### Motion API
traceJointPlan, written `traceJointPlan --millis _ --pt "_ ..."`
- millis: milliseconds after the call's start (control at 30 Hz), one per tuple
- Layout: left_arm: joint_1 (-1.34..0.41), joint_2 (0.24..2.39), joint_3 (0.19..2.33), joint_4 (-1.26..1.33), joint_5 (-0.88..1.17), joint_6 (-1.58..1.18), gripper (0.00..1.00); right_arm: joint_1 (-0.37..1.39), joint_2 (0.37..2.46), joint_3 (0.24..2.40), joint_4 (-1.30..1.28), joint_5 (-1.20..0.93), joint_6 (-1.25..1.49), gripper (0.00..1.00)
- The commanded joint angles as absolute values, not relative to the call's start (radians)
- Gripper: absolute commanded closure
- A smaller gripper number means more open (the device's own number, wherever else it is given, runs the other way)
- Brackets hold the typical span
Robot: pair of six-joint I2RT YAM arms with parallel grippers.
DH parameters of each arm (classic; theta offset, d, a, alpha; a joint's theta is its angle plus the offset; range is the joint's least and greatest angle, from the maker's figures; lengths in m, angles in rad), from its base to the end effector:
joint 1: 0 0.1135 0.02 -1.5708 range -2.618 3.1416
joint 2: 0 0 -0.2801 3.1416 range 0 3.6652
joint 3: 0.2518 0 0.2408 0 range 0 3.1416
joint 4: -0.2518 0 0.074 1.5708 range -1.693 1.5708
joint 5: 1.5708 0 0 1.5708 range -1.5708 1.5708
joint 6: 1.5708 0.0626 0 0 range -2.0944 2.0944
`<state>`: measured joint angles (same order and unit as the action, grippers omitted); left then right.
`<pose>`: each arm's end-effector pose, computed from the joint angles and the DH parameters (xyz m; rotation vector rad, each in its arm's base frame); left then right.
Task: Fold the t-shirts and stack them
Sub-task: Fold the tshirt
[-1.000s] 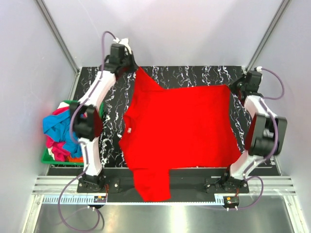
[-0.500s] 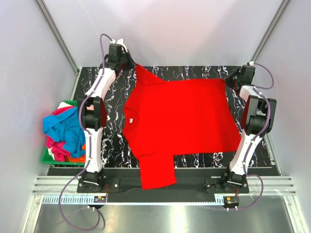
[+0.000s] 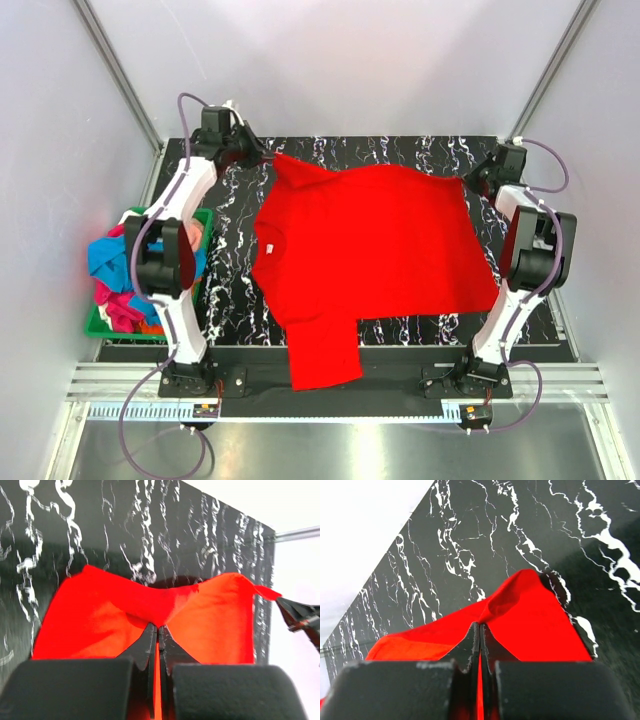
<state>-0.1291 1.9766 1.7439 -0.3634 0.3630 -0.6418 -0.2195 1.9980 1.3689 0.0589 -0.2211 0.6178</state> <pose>0.4741 -0.0840 0.3011 -0.3561 2.2152 -0.8247 0.4652 -0.0897 0.2068 0.7577 2.0249 0.4682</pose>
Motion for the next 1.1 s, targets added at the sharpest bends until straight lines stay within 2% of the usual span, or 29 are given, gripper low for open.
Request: traceJointPlan --millis 0,133,467,1067 --pt "-0.123 1.85 1.694 -0.405 0.414 -0.669 1.0 -0.232 1.922 1.341 0.075 -0.186 0.58 1.0" --pt "-0.126 1.752 1.59 -0.46 0.413 -0.667 1.0 -0.235 1.873 1.289 0.068 -0.192 0.588 1.0" --pt "-0.206 1.549 1.179 -0.469 0.353 -0.637 1.0 -0.236 1.808 1.161 -0.024 -0.092 0.565 1.0" --pt "-0.233 1.526 1.071 -0.517 0.292 -0.655 1.0 -0.238 1.835 1.161 -0.083 -0.043 0.545 1.0"
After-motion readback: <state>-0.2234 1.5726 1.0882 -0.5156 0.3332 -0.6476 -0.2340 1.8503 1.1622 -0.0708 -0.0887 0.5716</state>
